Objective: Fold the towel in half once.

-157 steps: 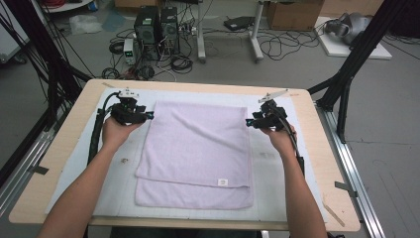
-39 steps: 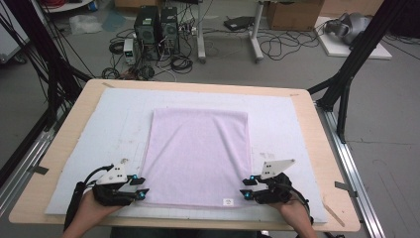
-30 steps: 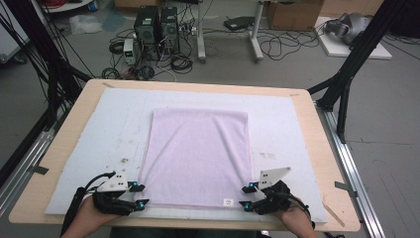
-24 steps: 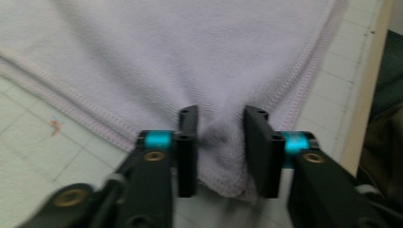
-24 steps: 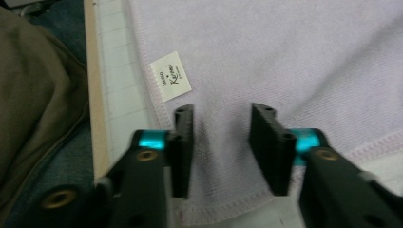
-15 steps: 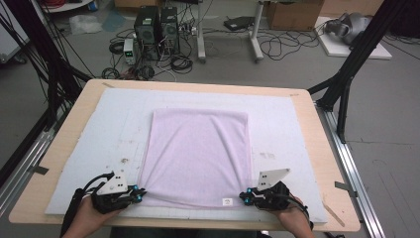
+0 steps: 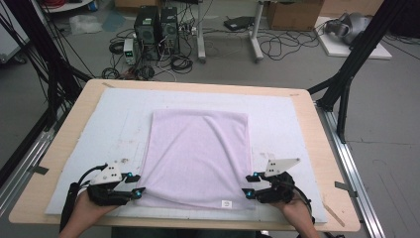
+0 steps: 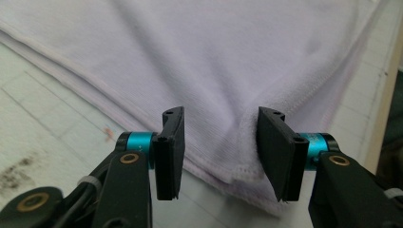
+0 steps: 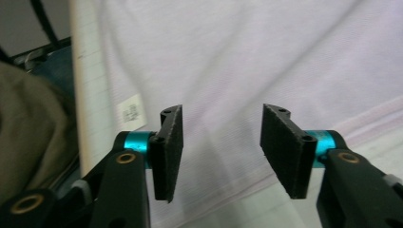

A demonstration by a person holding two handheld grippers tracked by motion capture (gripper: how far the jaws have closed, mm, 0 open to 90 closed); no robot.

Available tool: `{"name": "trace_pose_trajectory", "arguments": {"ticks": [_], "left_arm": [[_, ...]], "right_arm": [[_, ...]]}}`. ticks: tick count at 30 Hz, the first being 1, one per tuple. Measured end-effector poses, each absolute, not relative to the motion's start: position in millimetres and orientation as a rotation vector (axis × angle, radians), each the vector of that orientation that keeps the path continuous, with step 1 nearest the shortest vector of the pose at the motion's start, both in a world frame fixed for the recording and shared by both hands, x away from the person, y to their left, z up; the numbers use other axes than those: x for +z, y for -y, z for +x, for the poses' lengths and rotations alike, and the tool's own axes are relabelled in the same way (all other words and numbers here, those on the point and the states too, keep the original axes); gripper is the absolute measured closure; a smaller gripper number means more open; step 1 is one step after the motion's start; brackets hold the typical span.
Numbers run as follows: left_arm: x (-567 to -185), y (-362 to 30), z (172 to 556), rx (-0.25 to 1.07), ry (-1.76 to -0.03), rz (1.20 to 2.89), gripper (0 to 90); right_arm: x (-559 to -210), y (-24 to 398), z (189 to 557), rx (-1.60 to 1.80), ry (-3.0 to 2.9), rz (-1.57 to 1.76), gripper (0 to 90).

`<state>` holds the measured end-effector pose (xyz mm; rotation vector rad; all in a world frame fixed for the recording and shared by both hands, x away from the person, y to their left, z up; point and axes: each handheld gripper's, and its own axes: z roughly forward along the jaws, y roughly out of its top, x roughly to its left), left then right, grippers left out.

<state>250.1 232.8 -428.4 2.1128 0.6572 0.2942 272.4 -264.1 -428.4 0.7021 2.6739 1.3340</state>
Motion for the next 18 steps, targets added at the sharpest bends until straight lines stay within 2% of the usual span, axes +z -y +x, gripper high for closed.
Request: {"name": "trace_pose_trajectory", "arguments": {"ticks": [2, 10, 18], "left_arm": [[-426, -234, 257, 0.297, -0.675, 2.094, 49.7], [-422, -234, 278, 0.29, -0.716, 2.053, 43.6], [-416, -242, 263, 0.304, -0.699, 2.054, 43.6]], "right_arm": [[-428, 263, 279, 1.323, -2.663, 0.734, 42.8], [-425, 260, 302, 1.295, -2.622, 0.779, 35.0], [-422, 256, 313, 1.295, -2.618, 0.763, 33.6]]}}
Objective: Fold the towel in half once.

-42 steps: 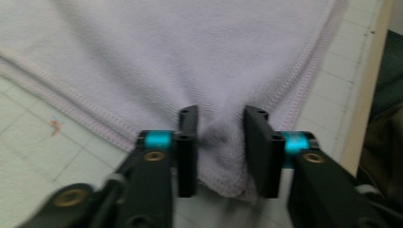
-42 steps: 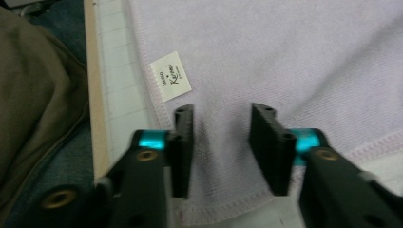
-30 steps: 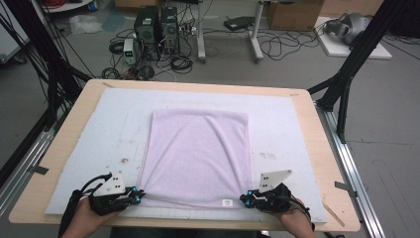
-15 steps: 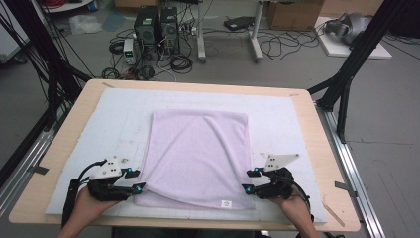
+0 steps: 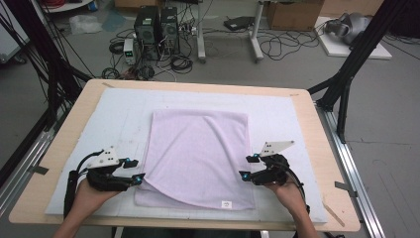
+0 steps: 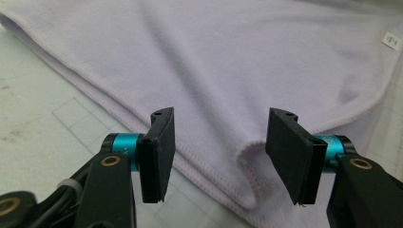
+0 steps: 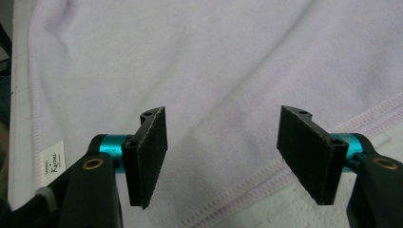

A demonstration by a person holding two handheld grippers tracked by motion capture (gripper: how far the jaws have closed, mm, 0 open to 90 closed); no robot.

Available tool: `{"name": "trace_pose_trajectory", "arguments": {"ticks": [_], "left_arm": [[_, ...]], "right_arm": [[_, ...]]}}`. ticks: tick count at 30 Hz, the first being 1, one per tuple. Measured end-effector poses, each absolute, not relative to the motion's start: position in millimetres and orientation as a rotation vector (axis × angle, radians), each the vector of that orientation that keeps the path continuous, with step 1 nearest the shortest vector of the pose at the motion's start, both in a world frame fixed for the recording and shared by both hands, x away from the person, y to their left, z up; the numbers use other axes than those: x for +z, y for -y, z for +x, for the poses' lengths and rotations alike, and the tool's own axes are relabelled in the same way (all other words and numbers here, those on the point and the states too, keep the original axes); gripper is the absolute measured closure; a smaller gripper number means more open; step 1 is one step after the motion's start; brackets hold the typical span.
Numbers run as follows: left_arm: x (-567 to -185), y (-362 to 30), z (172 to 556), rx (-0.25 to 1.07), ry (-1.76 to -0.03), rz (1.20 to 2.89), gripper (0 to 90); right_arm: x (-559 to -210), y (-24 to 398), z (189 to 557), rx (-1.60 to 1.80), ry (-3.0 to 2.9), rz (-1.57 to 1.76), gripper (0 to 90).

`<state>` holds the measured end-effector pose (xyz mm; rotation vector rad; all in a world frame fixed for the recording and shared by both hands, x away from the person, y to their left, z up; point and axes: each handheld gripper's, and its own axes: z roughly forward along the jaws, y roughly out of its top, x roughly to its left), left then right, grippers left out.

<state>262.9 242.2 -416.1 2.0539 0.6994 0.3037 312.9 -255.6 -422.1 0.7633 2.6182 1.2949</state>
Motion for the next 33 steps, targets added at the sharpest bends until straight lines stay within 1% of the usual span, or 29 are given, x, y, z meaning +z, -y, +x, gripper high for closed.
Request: {"name": "trace_pose_trajectory", "arguments": {"ticks": [6, 15, 22, 33], "left_arm": [[-414, -257, 248, 0.309, -0.71, 2.06, 43.2], [-404, -271, 251, 0.328, -0.728, 2.042, 41.9], [-403, -269, 271, 0.322, -0.757, 2.027, 41.7], [-391, -246, 311, 0.334, -0.753, 2.014, 41.6]], "right_arm": [[-422, 256, 313, 1.295, -2.61, 0.772, 33.2], [-413, 254, 324, 1.28, -2.61, 0.782, 31.4], [-405, 250, 341, 1.263, -2.602, 0.785, 30.8], [-390, 242, 365, 1.237, -2.598, 0.763, 30.1]]}}
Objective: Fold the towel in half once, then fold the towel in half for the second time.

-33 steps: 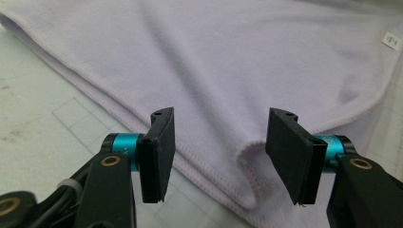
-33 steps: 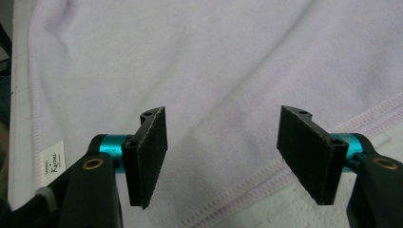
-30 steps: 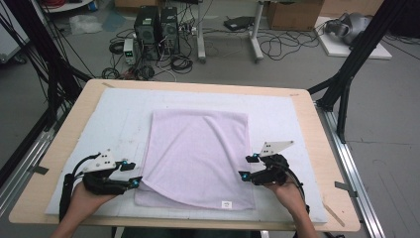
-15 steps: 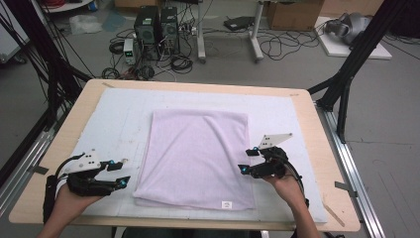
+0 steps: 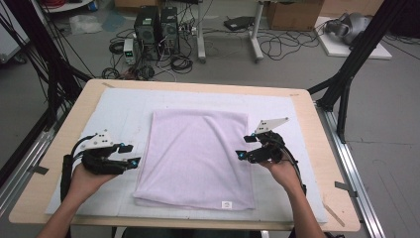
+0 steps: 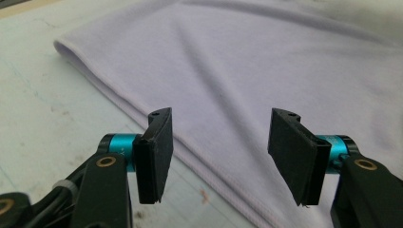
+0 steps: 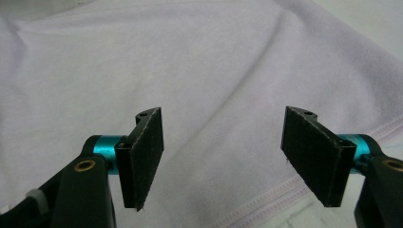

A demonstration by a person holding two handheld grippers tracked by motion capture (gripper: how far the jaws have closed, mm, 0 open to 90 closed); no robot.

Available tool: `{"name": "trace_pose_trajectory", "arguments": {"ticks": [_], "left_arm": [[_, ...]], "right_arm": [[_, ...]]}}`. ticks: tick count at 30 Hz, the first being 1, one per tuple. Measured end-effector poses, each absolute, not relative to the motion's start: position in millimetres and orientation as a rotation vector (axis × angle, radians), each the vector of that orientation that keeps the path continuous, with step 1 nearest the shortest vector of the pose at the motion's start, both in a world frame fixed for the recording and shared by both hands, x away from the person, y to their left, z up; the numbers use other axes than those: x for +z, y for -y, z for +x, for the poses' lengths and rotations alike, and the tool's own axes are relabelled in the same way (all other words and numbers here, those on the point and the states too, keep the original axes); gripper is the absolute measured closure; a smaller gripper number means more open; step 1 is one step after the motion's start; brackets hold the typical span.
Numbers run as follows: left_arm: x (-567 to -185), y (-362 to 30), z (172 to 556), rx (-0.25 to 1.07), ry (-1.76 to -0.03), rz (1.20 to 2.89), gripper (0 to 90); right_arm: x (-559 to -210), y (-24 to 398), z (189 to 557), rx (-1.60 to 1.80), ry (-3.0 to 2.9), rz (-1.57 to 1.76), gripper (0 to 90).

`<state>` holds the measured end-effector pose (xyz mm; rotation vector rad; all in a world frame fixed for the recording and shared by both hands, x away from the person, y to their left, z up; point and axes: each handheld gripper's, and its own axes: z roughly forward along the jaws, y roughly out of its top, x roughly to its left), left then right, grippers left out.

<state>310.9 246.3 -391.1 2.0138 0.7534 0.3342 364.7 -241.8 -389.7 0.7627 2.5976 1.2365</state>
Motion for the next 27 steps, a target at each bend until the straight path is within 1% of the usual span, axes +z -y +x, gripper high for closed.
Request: {"name": "trace_pose_trajectory", "arguments": {"ticks": [8, 14, 21, 24, 27], "left_arm": [[-382, -235, 347, 0.354, -0.789, 2.017, 41.9], [-371, -232, 373, 0.36, -0.821, 2.0, 43.0], [-362, -226, 418, 0.412, -0.893, 1.99, 45.7], [-368, -223, 436, 0.407, -0.917, 2.007, 49.0], [-377, -221, 450, 0.406, -0.949, 2.004, 50.8]], "right_arm": [[-390, 239, 387, 1.235, -2.601, 0.787, 31.0], [-373, 241, 409, 1.249, -2.571, 0.807, 30.8], [-354, 243, 447, 1.213, -2.542, 0.855, 31.0], [-357, 245, 463, 1.202, -2.529, 0.89, 31.2], [-367, 246, 472, 1.181, -2.526, 0.92, 31.7]]}}
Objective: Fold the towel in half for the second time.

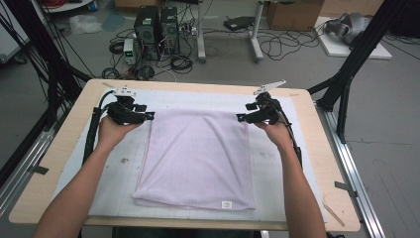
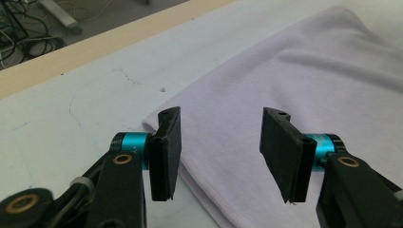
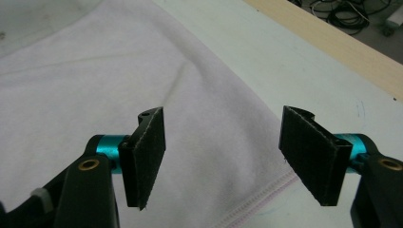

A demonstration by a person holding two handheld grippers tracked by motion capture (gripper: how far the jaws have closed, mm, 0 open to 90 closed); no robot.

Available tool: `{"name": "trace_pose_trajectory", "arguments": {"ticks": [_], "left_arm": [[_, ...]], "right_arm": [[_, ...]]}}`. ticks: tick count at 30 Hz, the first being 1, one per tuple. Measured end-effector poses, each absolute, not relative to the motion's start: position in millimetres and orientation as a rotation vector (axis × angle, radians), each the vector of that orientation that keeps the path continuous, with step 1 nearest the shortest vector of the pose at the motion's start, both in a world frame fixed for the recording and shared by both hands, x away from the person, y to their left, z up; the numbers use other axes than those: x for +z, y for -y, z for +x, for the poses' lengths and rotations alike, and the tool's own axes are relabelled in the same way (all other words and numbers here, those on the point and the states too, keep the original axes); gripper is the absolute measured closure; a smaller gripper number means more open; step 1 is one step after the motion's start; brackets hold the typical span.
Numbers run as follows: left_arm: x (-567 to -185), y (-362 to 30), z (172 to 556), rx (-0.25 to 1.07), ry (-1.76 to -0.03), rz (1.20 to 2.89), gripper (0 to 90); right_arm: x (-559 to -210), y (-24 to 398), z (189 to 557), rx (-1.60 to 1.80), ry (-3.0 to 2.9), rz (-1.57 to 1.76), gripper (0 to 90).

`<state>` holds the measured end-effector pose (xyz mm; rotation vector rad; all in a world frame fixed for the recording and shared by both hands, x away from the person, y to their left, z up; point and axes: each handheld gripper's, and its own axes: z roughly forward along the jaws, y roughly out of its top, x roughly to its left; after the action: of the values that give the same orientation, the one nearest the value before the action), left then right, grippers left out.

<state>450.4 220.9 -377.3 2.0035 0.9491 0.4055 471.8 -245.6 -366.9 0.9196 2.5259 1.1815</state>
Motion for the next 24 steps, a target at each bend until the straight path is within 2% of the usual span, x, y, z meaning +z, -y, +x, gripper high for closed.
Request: {"name": "trace_pose_trajectory", "arguments": {"ticks": [9, 19, 21, 22, 24], "left_arm": [[-410, -228, 479, 0.393, -1.061, 2.008, 52.1], [-438, -212, 490, 0.421, -1.108, 2.056, 48.7], [-442, -210, 490, 0.415, -1.128, 2.064, 57.4], [-442, -210, 490, 0.41, -1.154, 2.042, 59.0], [-442, -213, 492, 0.395, -1.181, 2.021, 66.1]], "right_arm": [[-403, 260, 488, 1.106, -2.489, 1.012, 31.7], [-439, 267, 497, 1.038, -2.484, 1.107, 31.7], [-442, 263, 498, 1.047, -2.485, 1.105, 35.5], [-443, 262, 498, 1.041, -2.47, 1.094, 39.3], [-443, 265, 497, 1.064, -2.453, 1.119, 51.2]]}}
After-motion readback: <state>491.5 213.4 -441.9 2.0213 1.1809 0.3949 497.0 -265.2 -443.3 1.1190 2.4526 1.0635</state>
